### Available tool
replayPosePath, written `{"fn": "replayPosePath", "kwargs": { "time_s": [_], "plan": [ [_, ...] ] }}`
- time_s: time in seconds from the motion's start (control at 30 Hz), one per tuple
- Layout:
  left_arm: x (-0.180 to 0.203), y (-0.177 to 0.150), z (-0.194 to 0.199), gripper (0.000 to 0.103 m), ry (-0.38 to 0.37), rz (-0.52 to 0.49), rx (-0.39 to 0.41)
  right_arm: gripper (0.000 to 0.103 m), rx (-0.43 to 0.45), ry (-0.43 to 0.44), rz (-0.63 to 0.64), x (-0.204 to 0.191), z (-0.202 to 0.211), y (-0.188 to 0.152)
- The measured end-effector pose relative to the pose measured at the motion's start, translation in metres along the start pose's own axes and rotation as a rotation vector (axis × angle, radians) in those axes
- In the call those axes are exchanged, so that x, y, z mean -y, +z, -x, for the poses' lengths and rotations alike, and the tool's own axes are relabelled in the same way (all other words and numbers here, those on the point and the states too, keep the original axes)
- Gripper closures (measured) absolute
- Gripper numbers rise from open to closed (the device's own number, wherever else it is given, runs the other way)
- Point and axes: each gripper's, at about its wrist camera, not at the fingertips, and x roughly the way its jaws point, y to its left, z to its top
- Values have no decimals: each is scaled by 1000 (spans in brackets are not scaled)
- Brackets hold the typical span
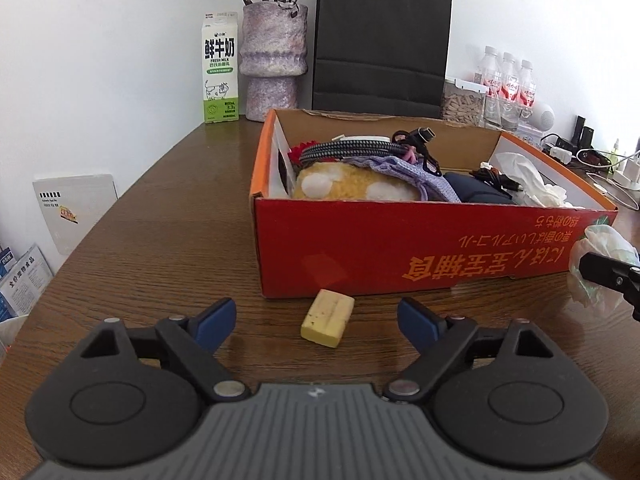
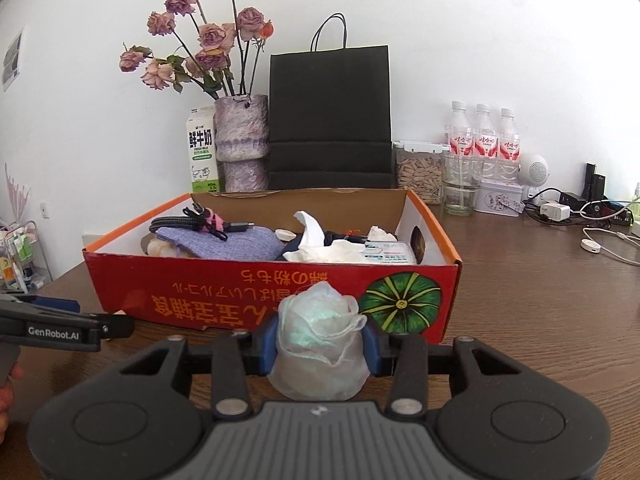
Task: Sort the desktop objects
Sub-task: 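Grasp the yellow soap bar with the left tool while the right tool holds the bag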
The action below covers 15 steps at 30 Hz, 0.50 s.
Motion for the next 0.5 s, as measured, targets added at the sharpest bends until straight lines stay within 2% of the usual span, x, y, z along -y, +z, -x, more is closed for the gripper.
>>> {"fn": "replayPosePath", "kwargs": {
  "time_s": [0.1,0.23,0.27,0.33,0.4,0.5],
  "plan": [
    [1,0,-5,22,6,17,-27,63,3,-7,-3,3,0,0],
    [1,0,-5,27,16,26,-22,62,2,-2,-4,4,0,0],
    [2,0,-4,32,19,24,-20,62,3,-1,-1,3,0,0],
    [3,0,-3,50,29,16,-14,62,4,0,5,2,1,0],
    [5,0,-1,81,22,12,-8,62,4,1,5,1,0,0],
    [7,-1,1,81,4,15,-5,62,3,2,2,1,1,-1]
  ]
}}
